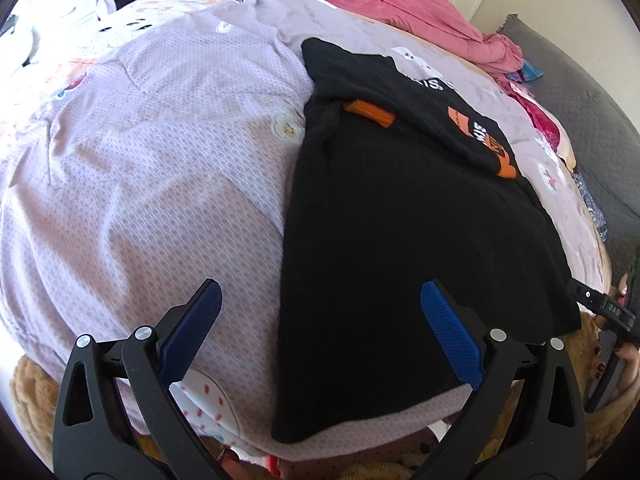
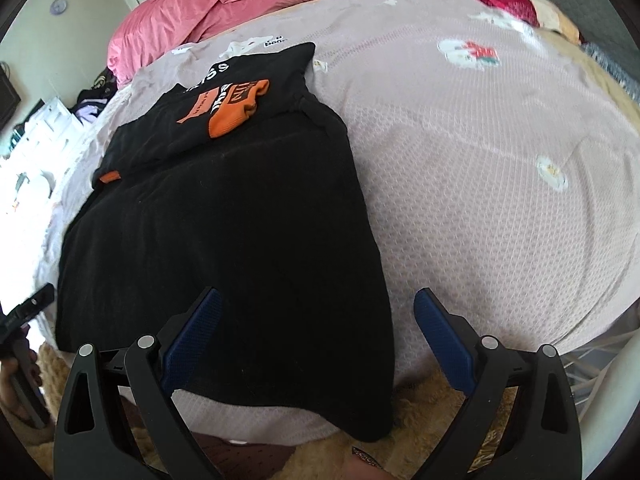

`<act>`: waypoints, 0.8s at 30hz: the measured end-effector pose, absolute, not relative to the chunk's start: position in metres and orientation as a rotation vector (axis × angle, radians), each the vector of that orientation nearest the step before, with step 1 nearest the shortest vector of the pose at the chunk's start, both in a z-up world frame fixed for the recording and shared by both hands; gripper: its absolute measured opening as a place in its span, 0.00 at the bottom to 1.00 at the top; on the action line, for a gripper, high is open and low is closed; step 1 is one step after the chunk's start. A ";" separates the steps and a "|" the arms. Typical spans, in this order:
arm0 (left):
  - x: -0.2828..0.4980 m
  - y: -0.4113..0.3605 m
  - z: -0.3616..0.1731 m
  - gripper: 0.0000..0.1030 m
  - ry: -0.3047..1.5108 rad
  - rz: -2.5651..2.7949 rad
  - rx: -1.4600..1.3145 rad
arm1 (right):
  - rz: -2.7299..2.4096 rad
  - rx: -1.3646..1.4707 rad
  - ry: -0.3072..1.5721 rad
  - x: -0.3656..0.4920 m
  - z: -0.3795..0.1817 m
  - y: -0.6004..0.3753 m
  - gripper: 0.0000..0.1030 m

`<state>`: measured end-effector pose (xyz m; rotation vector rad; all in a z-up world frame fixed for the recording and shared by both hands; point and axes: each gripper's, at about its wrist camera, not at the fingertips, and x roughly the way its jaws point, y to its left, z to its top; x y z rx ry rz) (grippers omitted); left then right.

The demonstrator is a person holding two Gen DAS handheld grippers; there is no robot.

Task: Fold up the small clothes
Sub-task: 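Grasp the black hem with the right gripper while the left gripper grasps the hem too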

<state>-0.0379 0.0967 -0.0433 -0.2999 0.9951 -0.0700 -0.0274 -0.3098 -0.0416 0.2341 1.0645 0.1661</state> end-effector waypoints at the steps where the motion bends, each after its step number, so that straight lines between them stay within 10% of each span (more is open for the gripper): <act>1: -0.039 0.095 -0.044 0.91 1.001 -0.077 -0.303 | 0.177 0.249 1.070 -0.028 -0.043 -0.313 0.93; 8: -0.042 0.094 -0.048 0.91 1.017 -0.061 -0.296 | 0.231 0.287 1.088 -0.025 -0.046 -0.313 0.93; 15: -0.046 0.104 -0.049 0.91 1.030 -0.035 -0.317 | 0.297 0.309 1.066 -0.029 -0.041 -0.311 0.22; 19: -0.050 0.104 -0.049 0.91 1.032 -0.034 -0.315 | 0.331 0.339 1.056 -0.031 -0.037 -0.315 0.17; 24: -0.050 0.097 -0.051 0.63 1.046 -0.073 -0.336 | 0.339 0.352 1.061 -0.031 -0.038 -0.318 0.17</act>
